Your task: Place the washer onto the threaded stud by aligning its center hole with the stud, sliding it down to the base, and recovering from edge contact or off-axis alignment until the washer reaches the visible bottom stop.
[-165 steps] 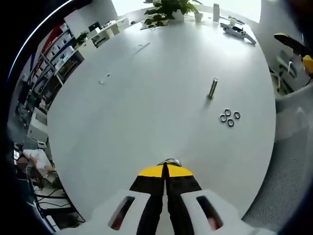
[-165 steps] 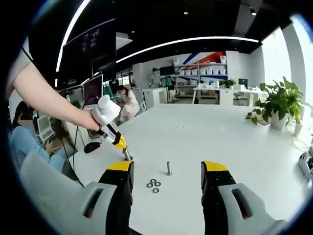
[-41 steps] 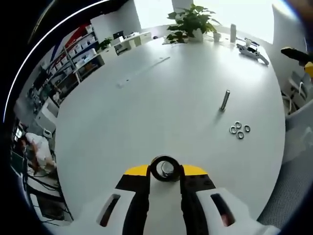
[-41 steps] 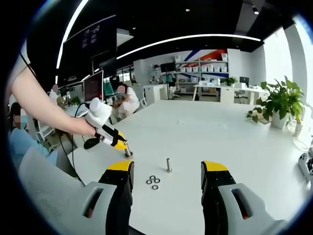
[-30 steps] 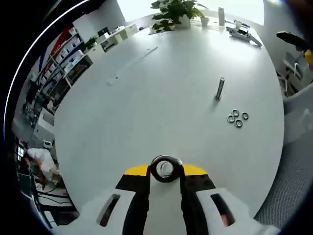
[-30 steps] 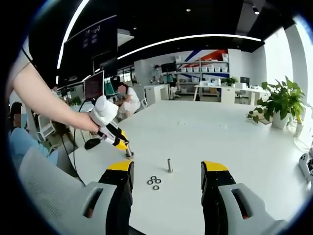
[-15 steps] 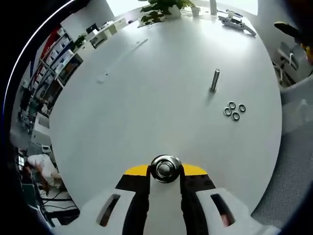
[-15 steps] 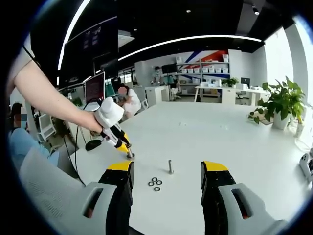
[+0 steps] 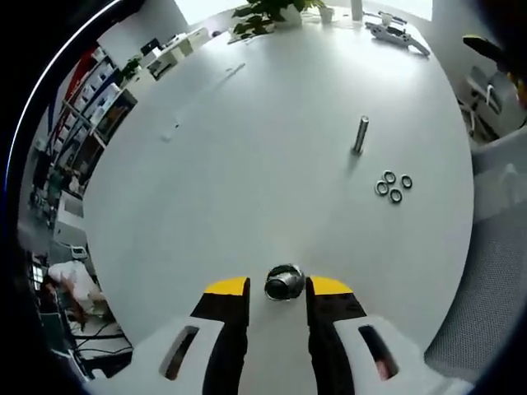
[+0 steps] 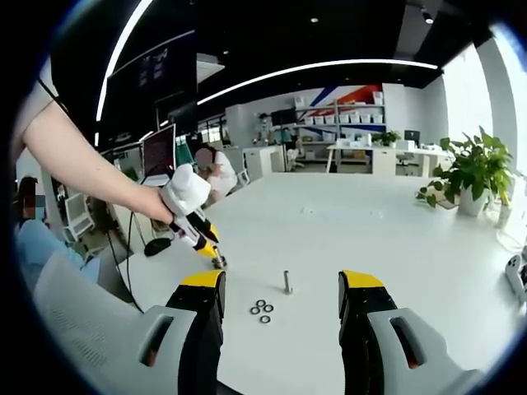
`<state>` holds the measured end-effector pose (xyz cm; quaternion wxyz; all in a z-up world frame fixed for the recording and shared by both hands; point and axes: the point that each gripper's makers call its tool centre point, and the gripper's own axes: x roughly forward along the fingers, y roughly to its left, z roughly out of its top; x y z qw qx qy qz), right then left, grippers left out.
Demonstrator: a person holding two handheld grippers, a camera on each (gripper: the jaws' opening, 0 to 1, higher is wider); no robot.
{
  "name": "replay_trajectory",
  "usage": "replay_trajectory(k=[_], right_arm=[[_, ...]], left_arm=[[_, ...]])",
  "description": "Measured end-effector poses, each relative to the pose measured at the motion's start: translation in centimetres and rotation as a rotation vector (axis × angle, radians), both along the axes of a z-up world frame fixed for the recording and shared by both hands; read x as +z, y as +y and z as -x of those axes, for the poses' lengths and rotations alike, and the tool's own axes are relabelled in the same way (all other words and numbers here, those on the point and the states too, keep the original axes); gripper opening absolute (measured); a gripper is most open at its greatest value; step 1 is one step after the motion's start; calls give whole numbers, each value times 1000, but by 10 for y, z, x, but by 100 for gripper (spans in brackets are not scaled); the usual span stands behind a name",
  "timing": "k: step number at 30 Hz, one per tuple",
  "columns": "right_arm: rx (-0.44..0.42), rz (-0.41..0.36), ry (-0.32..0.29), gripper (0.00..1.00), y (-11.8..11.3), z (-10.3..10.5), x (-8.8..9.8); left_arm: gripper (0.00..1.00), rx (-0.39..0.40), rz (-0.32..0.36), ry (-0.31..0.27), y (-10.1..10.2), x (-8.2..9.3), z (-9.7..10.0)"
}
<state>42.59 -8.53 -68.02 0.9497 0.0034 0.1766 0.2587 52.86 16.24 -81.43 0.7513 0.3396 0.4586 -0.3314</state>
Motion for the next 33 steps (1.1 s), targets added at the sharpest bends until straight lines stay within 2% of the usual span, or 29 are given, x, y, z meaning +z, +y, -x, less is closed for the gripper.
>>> replay_trajectory(k=[5,12,16,25,30,33], right_arm=[[1,1,0,58,1,1,0],[4,6,3,58,1,0,-1],[7,9,7,58,2,1,-2],[20,20,5,58,6,3,-3],[29,26,-3,58,8,3,-2],[31,35,-5,58,9,3,-2]], left_arm=[[26,22,27,-19,-2,6,-1],[26,89,111,-83,-4,25,-8],[26,117,149,-93,-3,33,-6],[27,174,223,-158,1,59,4],[27,276,297,-213,8,74,11],[27,273,316,-235,6,81,21]])
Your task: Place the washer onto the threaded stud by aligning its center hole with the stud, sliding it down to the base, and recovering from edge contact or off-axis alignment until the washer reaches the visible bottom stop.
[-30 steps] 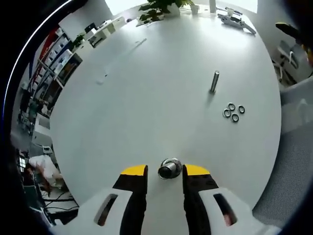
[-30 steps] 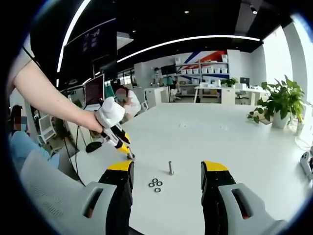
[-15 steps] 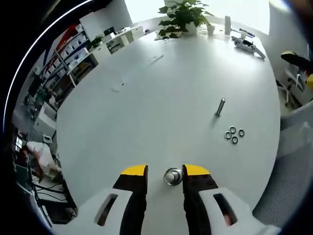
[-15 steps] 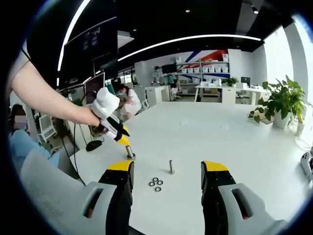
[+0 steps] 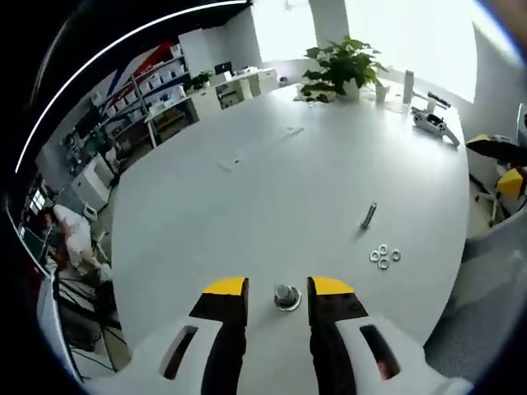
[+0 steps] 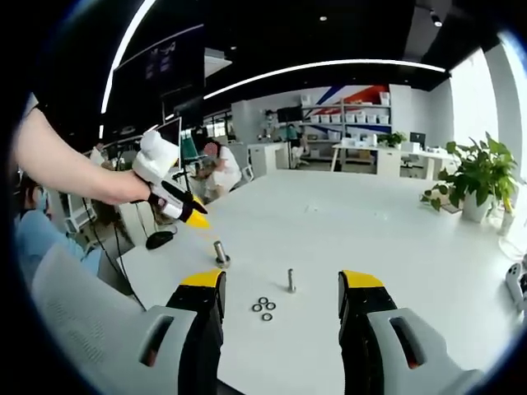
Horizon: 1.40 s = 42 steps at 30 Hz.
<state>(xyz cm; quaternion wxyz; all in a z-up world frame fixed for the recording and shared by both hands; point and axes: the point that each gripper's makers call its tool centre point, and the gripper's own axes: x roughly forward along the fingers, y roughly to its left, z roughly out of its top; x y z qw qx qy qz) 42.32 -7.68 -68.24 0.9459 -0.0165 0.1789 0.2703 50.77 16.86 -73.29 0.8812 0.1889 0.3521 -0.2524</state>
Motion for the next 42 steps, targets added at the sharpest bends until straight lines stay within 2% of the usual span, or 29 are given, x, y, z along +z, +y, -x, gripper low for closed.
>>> replay_trajectory(k=[4,5,6,8,12,15,23,25,27,32,35,39,42], right_arm=[[6,9,-7,58,1,0,0],[5,9,-7,58,1,0,0],[4,7,-8,58,0,0,1],[3,6,-7,58,0,0,0],[-1,11,-2,57,-1,0,-1],[-1,12,-6,57,-1,-1,-1],[-7,11,-5,57,-3,-1,-1],[-10,9,-2,57,-3,-1,-1],[-7,4,-3,57,-3,-1,-1],[-1,8,-8,57,-1,-1,0],[-3,8,-10,57,-2,-2,0],[1,18,-7,57,-2,-1,-2],[-2,16,-17,57,-1,-2,1]], left_arm=[[28,19,30,-57,1,11,6],[29,68,82,-52,0,14,8],[30,81,119,-57,-2,17,9],[29,98,142,-100,-3,28,13],[29,81,144,-149,-8,39,22],[29,114,231,-185,-12,51,25],[29,120,305,-283,-19,72,46],[29,126,337,-317,-21,78,52],[31,126,402,-343,-27,83,58],[31,155,407,-350,-25,76,65],[31,168,421,-368,-27,80,68],[33,177,467,-420,-30,90,73],[32,183,465,-473,-28,95,76]])
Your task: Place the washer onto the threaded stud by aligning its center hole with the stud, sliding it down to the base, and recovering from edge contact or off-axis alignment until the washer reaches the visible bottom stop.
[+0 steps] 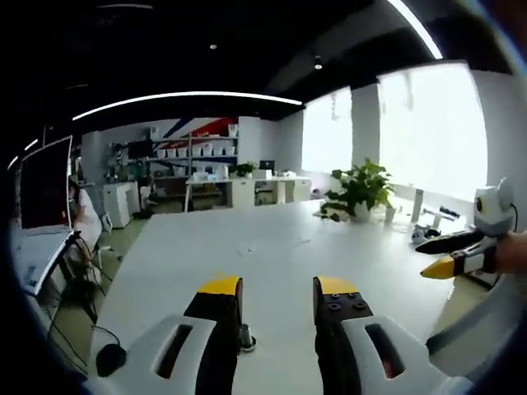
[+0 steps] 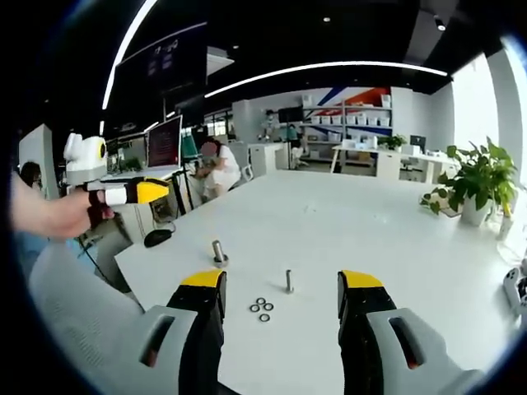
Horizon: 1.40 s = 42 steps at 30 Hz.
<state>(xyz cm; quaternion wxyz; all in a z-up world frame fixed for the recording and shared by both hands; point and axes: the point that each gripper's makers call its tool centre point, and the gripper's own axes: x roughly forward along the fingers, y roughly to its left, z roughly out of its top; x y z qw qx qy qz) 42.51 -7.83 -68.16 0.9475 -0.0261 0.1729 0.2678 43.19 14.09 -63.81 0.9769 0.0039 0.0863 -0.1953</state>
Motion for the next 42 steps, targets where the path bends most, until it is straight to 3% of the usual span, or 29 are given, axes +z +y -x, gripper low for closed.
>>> replay_trajectory(k=[2,8,20,26,35,42], right_arm=[[-3,1,-2,57,-1,0,0],[-15,-2,11,57,-3,0,-3],[-37,22,18,57,-9,-2,-8],[-47,39,23,57,-12,-3,-10],[-64,54,42,58,-15,-4,-16],[-96,73,53,60,-20,-3,-20]], left_arm=[[32,6,-2,-25,0,1,4],[33,4,0,-27,-3,-2,9],[32,-6,0,-61,0,2,7],[32,-71,-37,-95,-20,6,11],[32,-137,-47,-99,-35,6,16],[31,-103,-19,-69,-25,2,13]])
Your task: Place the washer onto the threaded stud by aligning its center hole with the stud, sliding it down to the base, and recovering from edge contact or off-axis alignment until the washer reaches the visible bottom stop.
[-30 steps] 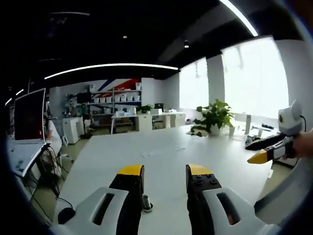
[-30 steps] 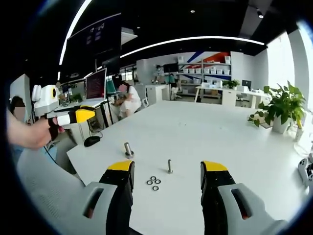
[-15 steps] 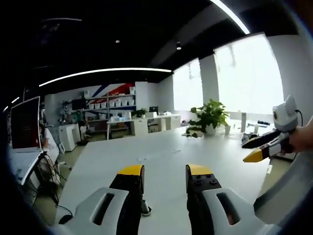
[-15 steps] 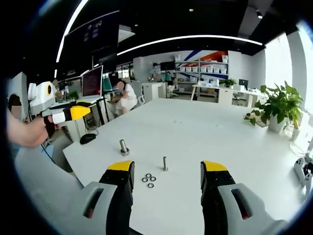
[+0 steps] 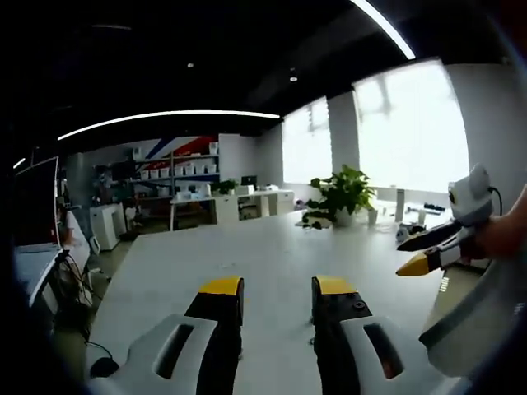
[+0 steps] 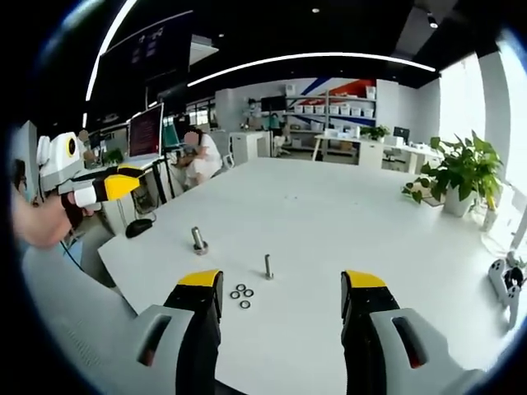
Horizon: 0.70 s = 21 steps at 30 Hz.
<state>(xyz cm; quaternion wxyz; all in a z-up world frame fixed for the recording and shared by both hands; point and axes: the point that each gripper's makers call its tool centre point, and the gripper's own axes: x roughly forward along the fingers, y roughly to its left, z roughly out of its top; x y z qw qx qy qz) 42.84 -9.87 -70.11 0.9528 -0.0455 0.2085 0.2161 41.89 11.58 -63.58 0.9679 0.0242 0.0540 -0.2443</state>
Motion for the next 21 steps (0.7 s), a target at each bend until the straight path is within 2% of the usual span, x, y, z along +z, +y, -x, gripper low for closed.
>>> replay_trajectory(k=[5,10,21], right_arm=[[6,47,5,60,-1,-1,-5],[-6,55,-10,60,-4,-1,-1],[-34,57,-18,60,-12,-4,-1]], left_arm=[[32,0,16,8,0,-1,0],[32,-2,3,-21,-2,5,1],[32,-16,1,-5,-5,2,4]])
